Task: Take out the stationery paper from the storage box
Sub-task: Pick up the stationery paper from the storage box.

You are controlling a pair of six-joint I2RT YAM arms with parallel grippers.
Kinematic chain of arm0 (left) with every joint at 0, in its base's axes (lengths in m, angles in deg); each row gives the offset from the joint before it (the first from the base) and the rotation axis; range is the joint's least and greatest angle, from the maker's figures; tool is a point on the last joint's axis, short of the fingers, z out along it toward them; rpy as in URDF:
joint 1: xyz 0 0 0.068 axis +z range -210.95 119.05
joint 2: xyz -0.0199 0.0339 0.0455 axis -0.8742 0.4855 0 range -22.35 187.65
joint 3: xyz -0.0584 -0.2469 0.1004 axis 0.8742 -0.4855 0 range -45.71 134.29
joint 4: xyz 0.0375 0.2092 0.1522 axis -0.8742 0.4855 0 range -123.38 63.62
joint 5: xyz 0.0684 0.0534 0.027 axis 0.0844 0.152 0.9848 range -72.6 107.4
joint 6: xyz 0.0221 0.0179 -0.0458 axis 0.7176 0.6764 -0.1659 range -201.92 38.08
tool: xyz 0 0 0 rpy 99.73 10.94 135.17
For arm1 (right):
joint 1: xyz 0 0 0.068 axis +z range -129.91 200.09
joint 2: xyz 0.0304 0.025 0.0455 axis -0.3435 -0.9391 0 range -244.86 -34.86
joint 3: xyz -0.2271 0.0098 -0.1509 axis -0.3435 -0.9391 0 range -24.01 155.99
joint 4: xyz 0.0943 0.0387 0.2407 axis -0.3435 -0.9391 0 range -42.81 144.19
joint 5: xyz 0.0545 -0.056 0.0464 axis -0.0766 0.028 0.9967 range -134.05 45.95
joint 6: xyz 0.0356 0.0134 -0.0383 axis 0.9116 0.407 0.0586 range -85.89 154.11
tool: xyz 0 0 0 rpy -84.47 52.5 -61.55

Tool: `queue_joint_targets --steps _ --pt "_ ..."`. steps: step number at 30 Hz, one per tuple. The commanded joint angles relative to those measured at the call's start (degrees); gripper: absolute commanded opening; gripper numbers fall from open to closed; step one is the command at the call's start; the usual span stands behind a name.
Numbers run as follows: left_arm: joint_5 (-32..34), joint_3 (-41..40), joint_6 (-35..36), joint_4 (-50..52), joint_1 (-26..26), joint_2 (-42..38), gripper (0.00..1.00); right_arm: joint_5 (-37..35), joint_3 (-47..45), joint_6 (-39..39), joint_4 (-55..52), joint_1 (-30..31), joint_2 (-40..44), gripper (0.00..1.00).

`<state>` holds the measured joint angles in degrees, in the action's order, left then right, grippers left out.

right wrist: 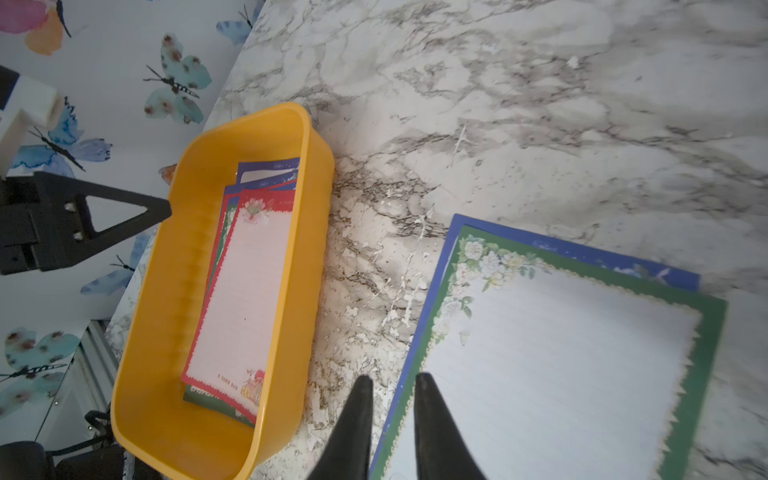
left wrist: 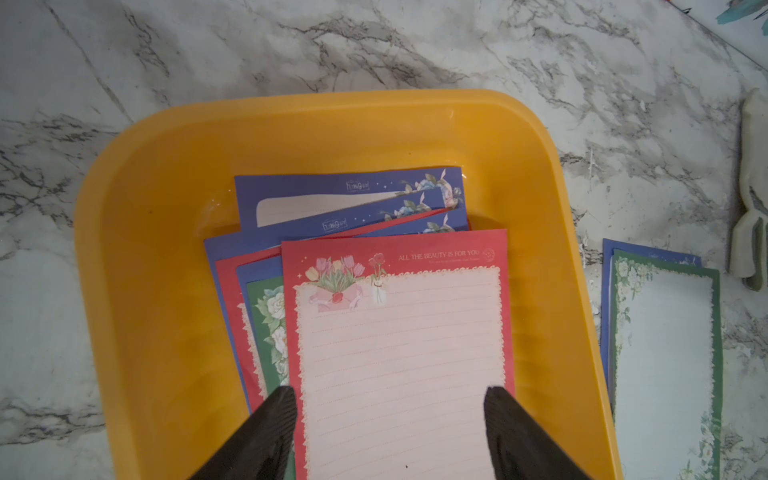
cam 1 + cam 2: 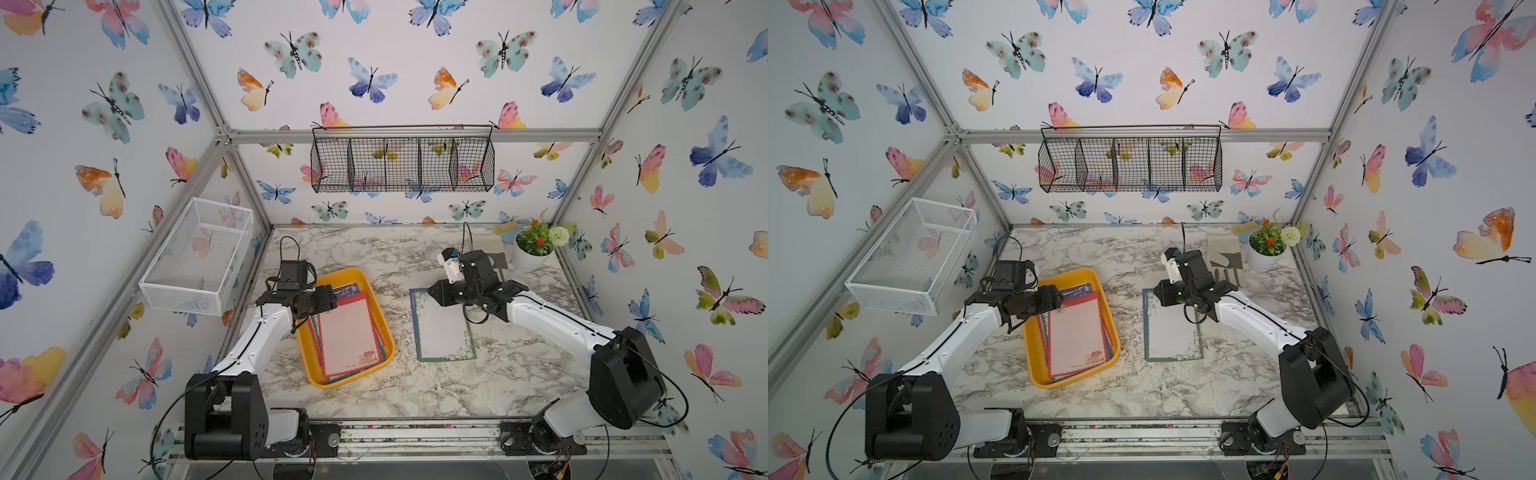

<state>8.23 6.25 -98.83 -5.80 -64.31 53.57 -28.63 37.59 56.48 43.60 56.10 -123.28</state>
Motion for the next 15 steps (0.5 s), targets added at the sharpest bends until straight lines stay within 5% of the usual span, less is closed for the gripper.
queue_joint_targets --steps 1,15 --pt "4.64 -0.02 -1.75 1.24 0.72 2.12 0.72 2.09 2.99 1.87 2.74 2.78 -2.85 0.24" --pt "3.90 -1.68 -0.65 1.96 0.72 7.97 0.54 7.86 12.05 5.01 4.01 10.25 -16.81 0.27"
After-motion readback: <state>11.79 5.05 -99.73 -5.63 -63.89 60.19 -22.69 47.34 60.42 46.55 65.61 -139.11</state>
